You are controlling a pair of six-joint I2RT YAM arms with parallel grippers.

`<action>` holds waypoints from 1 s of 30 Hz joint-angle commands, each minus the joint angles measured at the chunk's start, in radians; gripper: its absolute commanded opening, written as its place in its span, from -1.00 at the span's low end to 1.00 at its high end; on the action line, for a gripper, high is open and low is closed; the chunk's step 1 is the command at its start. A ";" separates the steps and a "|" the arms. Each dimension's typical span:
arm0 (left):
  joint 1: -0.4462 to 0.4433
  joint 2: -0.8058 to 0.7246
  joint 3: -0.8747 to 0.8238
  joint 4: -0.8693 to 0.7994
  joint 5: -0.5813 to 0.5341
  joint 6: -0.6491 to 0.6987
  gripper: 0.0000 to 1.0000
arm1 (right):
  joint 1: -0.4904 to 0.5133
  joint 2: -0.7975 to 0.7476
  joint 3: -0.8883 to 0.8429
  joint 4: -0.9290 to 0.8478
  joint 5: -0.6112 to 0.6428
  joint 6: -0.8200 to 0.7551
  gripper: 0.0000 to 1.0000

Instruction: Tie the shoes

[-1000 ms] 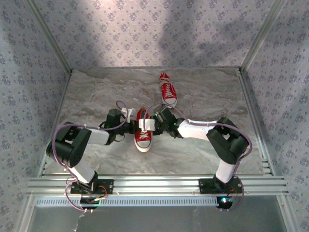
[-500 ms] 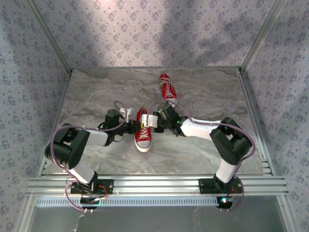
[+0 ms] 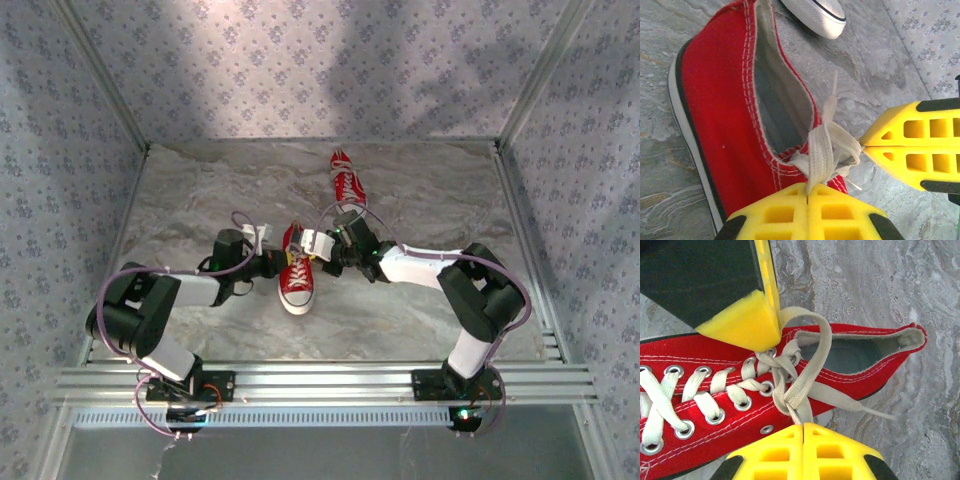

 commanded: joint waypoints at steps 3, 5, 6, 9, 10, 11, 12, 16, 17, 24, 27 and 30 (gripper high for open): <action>0.021 -0.032 -0.019 0.012 -0.021 0.008 -1.00 | -0.014 -0.019 -0.022 0.002 0.019 0.033 -1.00; 0.024 -0.033 -0.024 0.024 -0.019 0.004 -1.00 | -0.013 -0.019 -0.024 -0.001 0.018 0.031 -1.00; 0.025 -0.033 -0.025 0.026 -0.019 0.002 -1.00 | -0.013 -0.018 -0.025 -0.004 0.018 0.028 -1.00; 0.033 -0.039 -0.038 0.055 -0.015 -0.007 -1.00 | -0.013 -0.018 -0.026 -0.016 0.024 0.017 -1.00; 0.036 -0.041 -0.043 0.065 -0.014 -0.011 -1.00 | -0.014 -0.017 -0.024 -0.019 0.026 0.016 -1.00; 0.040 -0.042 -0.048 0.080 -0.009 -0.017 -1.00 | -0.016 -0.017 -0.024 -0.026 0.027 0.011 -1.00; 0.044 -0.042 -0.054 0.098 -0.003 -0.024 -1.00 | -0.015 -0.016 -0.025 -0.033 0.032 0.007 -1.00; 0.059 -0.040 -0.075 0.166 0.018 -0.049 -1.00 | -0.017 -0.014 -0.027 -0.046 0.053 -0.002 -1.00; 0.061 -0.038 -0.079 0.187 0.026 -0.055 -1.00 | -0.015 -0.015 -0.028 -0.049 0.054 -0.005 -1.00; 0.079 0.005 -0.104 0.362 0.075 -0.131 -1.00 | -0.009 -0.011 -0.028 -0.074 0.050 -0.033 -1.00; 0.090 0.027 -0.107 0.411 0.091 -0.159 -1.00 | -0.002 -0.010 -0.029 -0.097 0.051 -0.059 -1.00; 0.098 0.047 -0.108 0.456 0.099 -0.187 -1.00 | 0.006 -0.006 -0.028 -0.122 0.054 -0.082 -1.00</action>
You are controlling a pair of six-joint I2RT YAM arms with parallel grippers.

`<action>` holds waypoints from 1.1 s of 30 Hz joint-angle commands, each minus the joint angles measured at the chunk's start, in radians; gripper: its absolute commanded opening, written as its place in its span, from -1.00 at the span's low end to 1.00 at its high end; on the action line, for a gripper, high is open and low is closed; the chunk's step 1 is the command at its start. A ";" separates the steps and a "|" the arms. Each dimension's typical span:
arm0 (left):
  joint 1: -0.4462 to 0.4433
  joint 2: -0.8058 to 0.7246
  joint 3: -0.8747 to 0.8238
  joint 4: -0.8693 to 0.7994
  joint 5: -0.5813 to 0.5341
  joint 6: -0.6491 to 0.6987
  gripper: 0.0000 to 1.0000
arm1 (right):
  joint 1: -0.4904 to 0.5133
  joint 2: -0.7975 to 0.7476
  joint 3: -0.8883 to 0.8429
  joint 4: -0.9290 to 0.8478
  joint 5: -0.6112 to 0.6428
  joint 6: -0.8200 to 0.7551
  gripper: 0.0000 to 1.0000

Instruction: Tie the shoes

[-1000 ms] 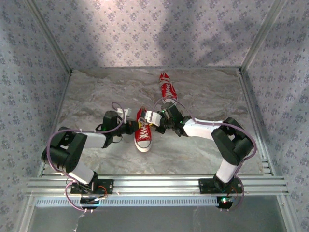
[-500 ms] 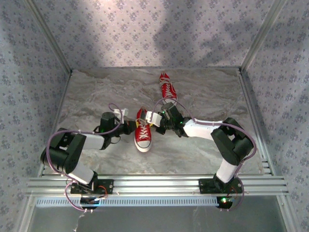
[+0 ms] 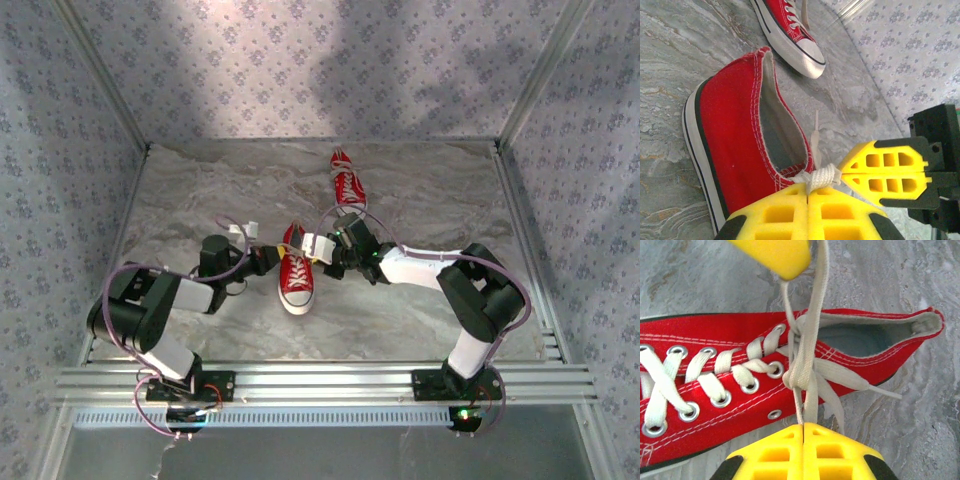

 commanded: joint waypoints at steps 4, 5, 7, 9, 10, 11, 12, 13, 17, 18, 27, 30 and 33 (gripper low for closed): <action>0.035 0.043 -0.005 0.167 0.026 -0.070 -1.00 | 0.001 0.002 -0.013 -0.121 0.043 -0.057 -1.00; 0.038 0.047 -0.005 0.177 0.029 -0.077 -1.00 | 0.002 0.002 -0.012 -0.127 0.044 -0.060 -1.00; 0.045 0.054 -0.003 0.188 0.032 -0.087 -1.00 | 0.003 0.005 -0.011 -0.137 0.046 -0.065 -1.00; 0.047 0.055 -0.002 0.187 0.031 -0.089 -1.00 | 0.004 0.008 -0.009 -0.149 0.049 -0.072 -1.00; 0.048 0.055 -0.002 0.185 0.031 -0.088 -1.00 | 0.005 0.010 -0.009 -0.156 0.052 -0.076 -1.00; 0.049 0.055 0.000 0.184 0.029 -0.088 -1.00 | 0.006 0.011 -0.008 -0.158 0.054 -0.077 -1.00; 0.049 0.055 0.000 0.182 0.029 -0.088 -1.00 | 0.005 0.011 -0.010 -0.162 0.052 -0.079 -1.00; 0.051 0.053 -0.001 0.180 0.029 -0.089 -1.00 | 0.007 0.011 -0.010 -0.167 0.048 -0.081 -1.00; 0.060 0.050 -0.004 0.172 0.026 -0.089 -1.00 | 0.007 0.016 -0.004 -0.181 0.041 -0.086 -1.00; 0.062 0.049 -0.003 0.171 0.026 -0.089 -1.00 | 0.008 0.017 -0.001 -0.188 0.039 -0.087 -1.00; 0.080 0.045 0.003 0.166 0.025 -0.100 -1.00 | 0.023 0.030 0.018 -0.236 0.032 -0.112 -1.00; 0.083 0.047 0.010 0.165 0.026 -0.103 -1.00 | 0.023 0.029 0.022 -0.236 0.044 -0.111 -1.00; 0.083 0.050 0.024 0.161 0.024 -0.110 -1.00 | 0.016 0.013 0.025 -0.206 0.046 -0.090 -1.00</action>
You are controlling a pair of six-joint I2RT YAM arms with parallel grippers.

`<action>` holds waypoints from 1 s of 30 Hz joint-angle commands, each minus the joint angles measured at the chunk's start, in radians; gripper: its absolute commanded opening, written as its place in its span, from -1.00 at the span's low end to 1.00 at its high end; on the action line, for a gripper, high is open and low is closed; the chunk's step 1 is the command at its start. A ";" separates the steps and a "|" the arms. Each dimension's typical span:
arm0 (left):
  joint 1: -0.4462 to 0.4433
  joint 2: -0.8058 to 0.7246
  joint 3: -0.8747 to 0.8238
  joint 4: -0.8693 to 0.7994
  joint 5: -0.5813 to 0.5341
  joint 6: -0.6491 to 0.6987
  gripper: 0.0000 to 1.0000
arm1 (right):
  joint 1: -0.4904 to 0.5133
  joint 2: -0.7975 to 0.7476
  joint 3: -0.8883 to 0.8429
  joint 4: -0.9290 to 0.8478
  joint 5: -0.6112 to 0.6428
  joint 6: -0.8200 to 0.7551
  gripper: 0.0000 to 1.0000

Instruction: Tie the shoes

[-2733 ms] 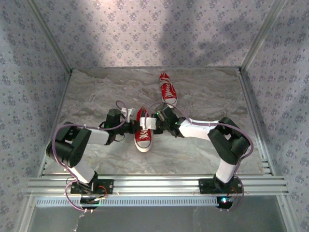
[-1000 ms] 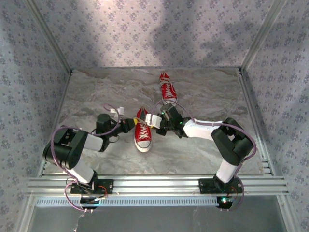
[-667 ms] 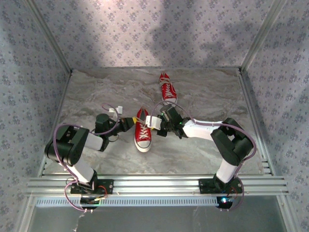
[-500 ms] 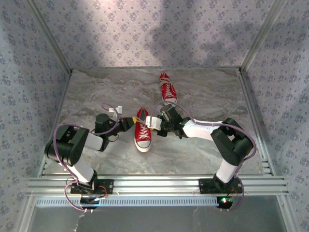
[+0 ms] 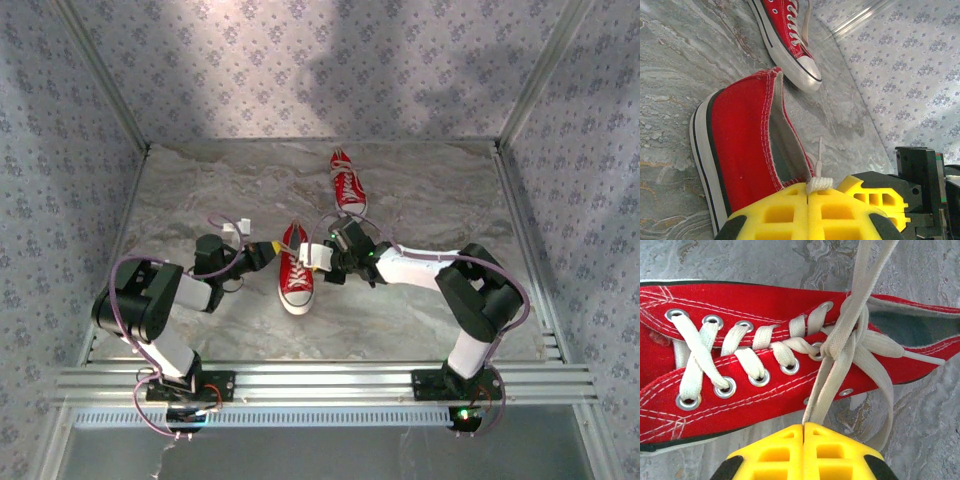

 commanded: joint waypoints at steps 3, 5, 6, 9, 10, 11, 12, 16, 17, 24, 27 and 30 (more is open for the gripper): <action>0.029 0.005 0.048 0.049 -0.029 -0.018 -1.00 | -0.011 -0.006 0.008 -0.076 0.038 0.003 -1.00; 0.029 0.012 0.069 0.037 -0.029 -0.029 -1.00 | -0.012 0.001 0.028 -0.089 0.057 -0.009 -1.00; 0.029 0.017 0.079 0.038 -0.029 -0.036 -1.00 | -0.012 0.005 0.038 -0.095 0.066 -0.014 -1.00; 0.029 0.034 0.100 0.053 -0.032 -0.065 -1.00 | -0.003 0.016 0.062 -0.121 0.082 -0.044 -1.00; 0.029 0.038 0.105 0.055 -0.033 -0.075 -1.00 | 0.002 0.021 0.069 -0.133 0.096 -0.058 -1.00; 0.029 0.042 0.110 0.058 -0.035 -0.086 -1.00 | 0.009 0.026 0.074 -0.142 0.111 -0.072 -1.00; 0.029 0.046 0.115 0.061 -0.036 -0.097 -1.00 | 0.015 0.034 0.083 -0.153 0.131 -0.088 -1.00; 0.029 0.061 0.133 0.075 -0.040 -0.148 -1.00 | 0.046 0.059 0.111 -0.203 0.210 -0.148 -1.00; 0.029 0.064 0.135 0.083 -0.040 -0.163 -1.00 | 0.056 0.064 0.119 -0.213 0.221 -0.159 -1.00; 0.028 0.106 0.147 0.165 -0.053 -0.279 -1.00 | 0.104 0.080 0.136 -0.239 0.270 -0.217 -1.00; 0.029 0.132 0.148 0.221 -0.060 -0.320 -1.00 | 0.117 0.083 0.129 -0.244 0.281 -0.226 -1.00; 0.029 0.155 0.149 0.263 -0.067 -0.351 -1.00 | 0.124 0.081 0.127 -0.256 0.285 -0.228 -1.00</action>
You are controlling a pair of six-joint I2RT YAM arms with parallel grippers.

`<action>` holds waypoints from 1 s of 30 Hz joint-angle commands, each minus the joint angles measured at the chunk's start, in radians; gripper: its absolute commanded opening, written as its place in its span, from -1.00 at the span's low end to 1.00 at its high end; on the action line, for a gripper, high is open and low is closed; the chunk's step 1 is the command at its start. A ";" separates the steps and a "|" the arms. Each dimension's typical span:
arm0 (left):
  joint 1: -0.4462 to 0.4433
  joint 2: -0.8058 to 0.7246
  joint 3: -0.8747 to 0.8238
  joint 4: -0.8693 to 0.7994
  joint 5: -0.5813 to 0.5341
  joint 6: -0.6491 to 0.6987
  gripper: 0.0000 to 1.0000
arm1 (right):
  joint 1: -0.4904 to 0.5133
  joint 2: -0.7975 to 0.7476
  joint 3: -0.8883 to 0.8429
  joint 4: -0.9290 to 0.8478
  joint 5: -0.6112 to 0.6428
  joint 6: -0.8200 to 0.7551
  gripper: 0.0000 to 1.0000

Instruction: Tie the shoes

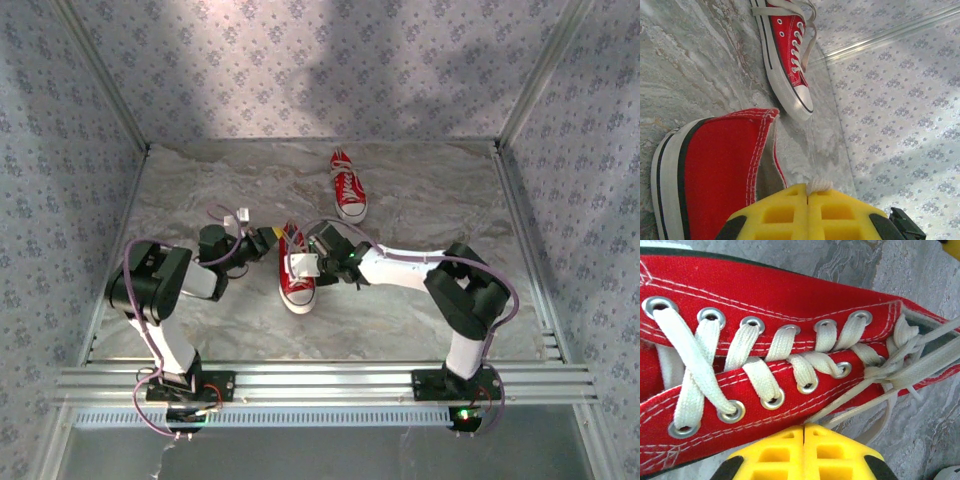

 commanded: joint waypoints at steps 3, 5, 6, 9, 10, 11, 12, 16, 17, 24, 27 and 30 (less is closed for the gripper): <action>0.020 0.025 0.041 0.178 -0.068 -0.066 -1.00 | 0.011 0.014 -0.007 -0.117 0.022 -0.037 -1.00; 0.020 0.021 0.044 0.170 -0.072 -0.061 -1.00 | 0.013 0.010 -0.009 -0.127 0.021 -0.040 -1.00; 0.020 0.015 0.045 0.157 -0.074 -0.053 -1.00 | 0.013 0.007 -0.011 -0.131 0.019 -0.040 -1.00; 0.021 -0.007 0.050 0.118 -0.076 -0.032 -1.00 | 0.010 -0.010 -0.022 -0.126 0.003 -0.038 -1.00; 0.021 -0.013 0.050 0.105 -0.076 -0.026 -1.00 | 0.008 -0.019 -0.025 -0.127 -0.012 -0.035 -1.00; 0.021 -0.017 0.049 0.099 -0.077 -0.022 -1.00 | 0.009 -0.025 -0.030 -0.127 -0.019 -0.034 -1.00; 0.021 -0.019 0.047 0.095 -0.079 -0.021 -1.00 | 0.008 -0.029 -0.032 -0.127 -0.023 -0.032 -1.00; 0.023 -0.021 0.044 0.093 -0.087 -0.021 -1.00 | 0.010 -0.024 -0.027 -0.169 -0.008 -0.040 -1.00; 0.024 -0.021 0.045 0.091 -0.087 -0.020 -1.00 | 0.011 -0.025 -0.030 -0.176 -0.003 -0.042 -1.00; 0.025 -0.023 0.054 0.084 -0.081 -0.019 -1.00 | 0.018 -0.039 -0.040 -0.205 -0.011 -0.057 -1.00; 0.025 -0.023 0.053 0.080 -0.082 -0.017 -1.00 | 0.019 -0.038 -0.036 -0.212 -0.017 -0.063 -1.00; 0.024 -0.023 0.049 0.079 -0.087 -0.019 -1.00 | 0.022 -0.031 -0.030 -0.232 -0.009 -0.072 -1.00</action>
